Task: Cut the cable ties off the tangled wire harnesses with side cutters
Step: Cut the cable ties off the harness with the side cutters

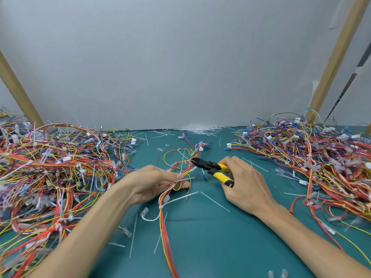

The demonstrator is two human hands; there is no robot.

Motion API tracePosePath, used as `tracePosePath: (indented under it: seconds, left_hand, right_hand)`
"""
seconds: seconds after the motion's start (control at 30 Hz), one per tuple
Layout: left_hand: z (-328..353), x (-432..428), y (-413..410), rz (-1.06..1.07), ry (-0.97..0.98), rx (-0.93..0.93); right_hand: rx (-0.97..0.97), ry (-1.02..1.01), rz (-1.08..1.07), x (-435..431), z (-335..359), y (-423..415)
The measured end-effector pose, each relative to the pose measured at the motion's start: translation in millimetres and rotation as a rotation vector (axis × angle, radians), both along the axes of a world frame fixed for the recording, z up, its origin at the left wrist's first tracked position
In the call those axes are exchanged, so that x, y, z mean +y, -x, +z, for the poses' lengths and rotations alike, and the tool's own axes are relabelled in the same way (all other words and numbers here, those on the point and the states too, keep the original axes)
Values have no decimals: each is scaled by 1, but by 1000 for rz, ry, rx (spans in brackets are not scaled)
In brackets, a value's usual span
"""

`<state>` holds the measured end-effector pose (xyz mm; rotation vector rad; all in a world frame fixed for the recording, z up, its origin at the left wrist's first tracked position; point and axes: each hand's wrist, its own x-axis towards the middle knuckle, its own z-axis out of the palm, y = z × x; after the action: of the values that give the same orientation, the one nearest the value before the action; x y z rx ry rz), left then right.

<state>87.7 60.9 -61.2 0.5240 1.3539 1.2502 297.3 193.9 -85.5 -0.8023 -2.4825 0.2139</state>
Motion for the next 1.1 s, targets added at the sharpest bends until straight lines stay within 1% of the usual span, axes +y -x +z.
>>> tracePosePath:
  seconds: [0.13, 0.27, 0.37, 0.47, 0.6, 0.67, 0.8, 0.9, 1.0, 1.1]
  left_hand:
    - [0, -1, -2, -34, 4, -84]
    - [0, -5, -5, -108, 58, -52]
    - [0, -3, -5, -81, 10, -126]
    - [0, -4, -4, -52, -51, -281]
    - [-3, 0, -3, 78, -93, -361]
    - [-7, 4, -6, 137, -101, -328]
    - [-18, 10, -16, 208, -148, -178]
    - [-20, 13, -21, 247, -198, -128]
    - [-20, 13, -27, 276, -235, -69]
    - [-21, 14, -32, 308, -266, 37]
  right_hand:
    - [12, 3, 3, 0, 0, 0]
    - [26, 17, -3, 1, 0, 0]
    - [27, 12, -3, 0, -1, -1]
    - [37, 12, -13, -1, -1, 0]
    - [57, 16, -20, 0, 0, -1]
    - [62, 13, -16, 0, 0, -1]
    - [57, 10, -18, -1, -1, -1]
    - [50, 10, -15, -1, -1, -1]
    - [18, -2, -23, -1, -2, -1]
    - [-28, -31, -41, -1, -2, 0]
